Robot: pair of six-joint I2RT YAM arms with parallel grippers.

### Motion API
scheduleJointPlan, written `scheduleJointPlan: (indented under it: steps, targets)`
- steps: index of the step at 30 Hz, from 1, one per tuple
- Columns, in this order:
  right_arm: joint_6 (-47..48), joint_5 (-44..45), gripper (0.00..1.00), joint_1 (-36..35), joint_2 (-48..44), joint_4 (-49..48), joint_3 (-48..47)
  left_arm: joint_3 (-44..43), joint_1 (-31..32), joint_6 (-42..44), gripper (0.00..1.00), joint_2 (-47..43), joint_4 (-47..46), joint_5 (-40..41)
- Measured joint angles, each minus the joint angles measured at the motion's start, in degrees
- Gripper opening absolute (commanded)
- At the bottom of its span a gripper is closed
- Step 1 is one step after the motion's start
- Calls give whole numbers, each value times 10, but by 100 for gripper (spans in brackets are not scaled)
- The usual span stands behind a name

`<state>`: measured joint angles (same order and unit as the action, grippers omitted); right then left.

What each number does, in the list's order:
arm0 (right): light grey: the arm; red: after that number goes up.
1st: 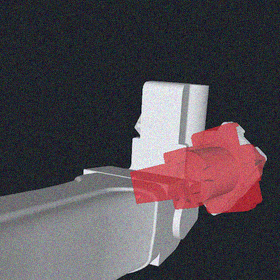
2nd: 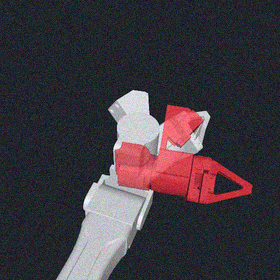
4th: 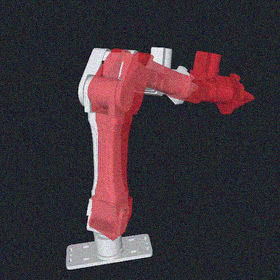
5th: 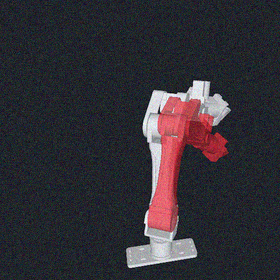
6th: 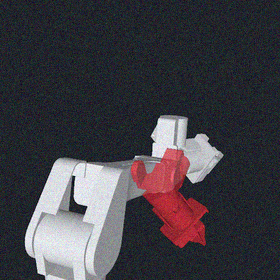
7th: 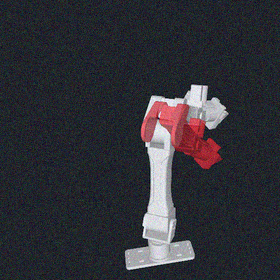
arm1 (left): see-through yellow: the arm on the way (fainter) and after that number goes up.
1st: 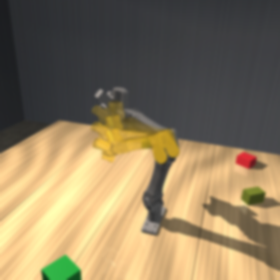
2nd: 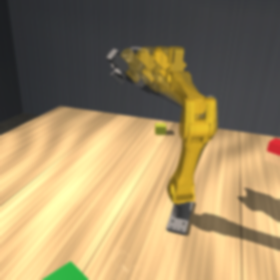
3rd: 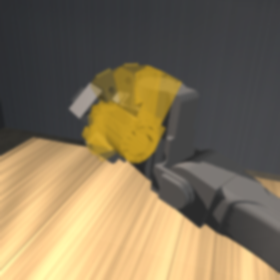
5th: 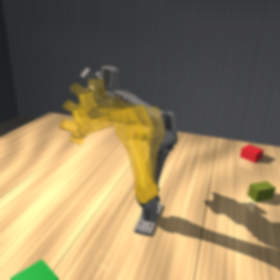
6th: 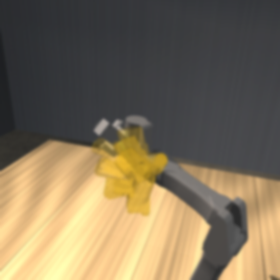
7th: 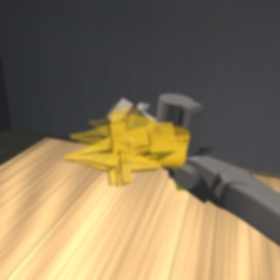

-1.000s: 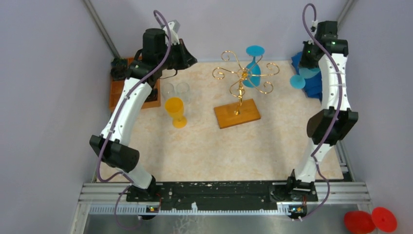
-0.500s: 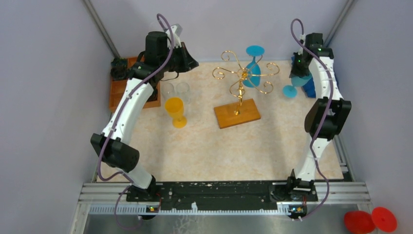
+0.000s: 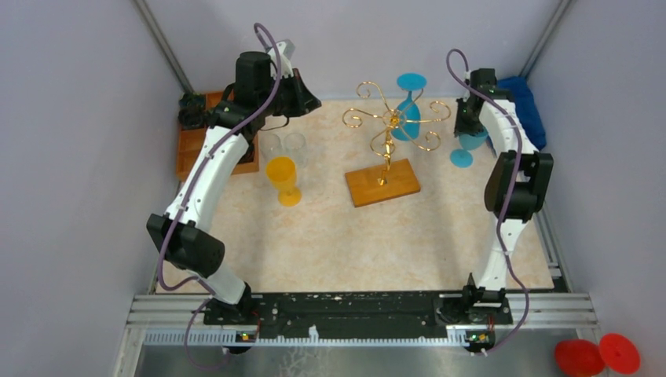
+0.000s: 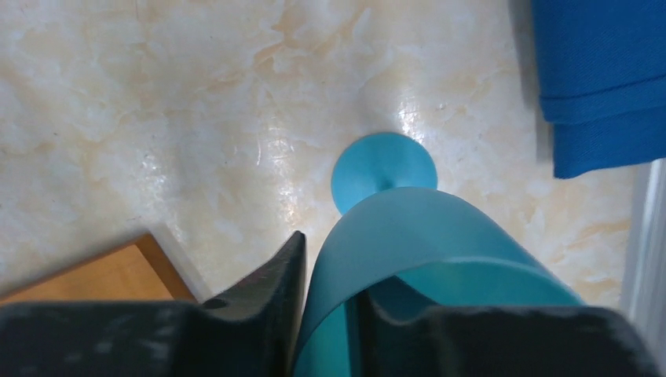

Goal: Take the wine glass off the wine glass rack

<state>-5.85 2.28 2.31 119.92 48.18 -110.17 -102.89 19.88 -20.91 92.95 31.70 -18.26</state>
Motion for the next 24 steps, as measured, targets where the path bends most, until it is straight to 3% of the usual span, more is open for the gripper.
scheduleJointPlan:
  steps: [7,18,24]
  targets:
    - [-3,-2,57,0,-15,-20,26,0,0,0,4,1,0,-1]
    - [-13,11,57,-9,-112,9,9,0,0,-3,4,7,0,-8]
    - [-39,1,49,-12,-217,-22,-16,0,0,-4,4,8,0,-9]
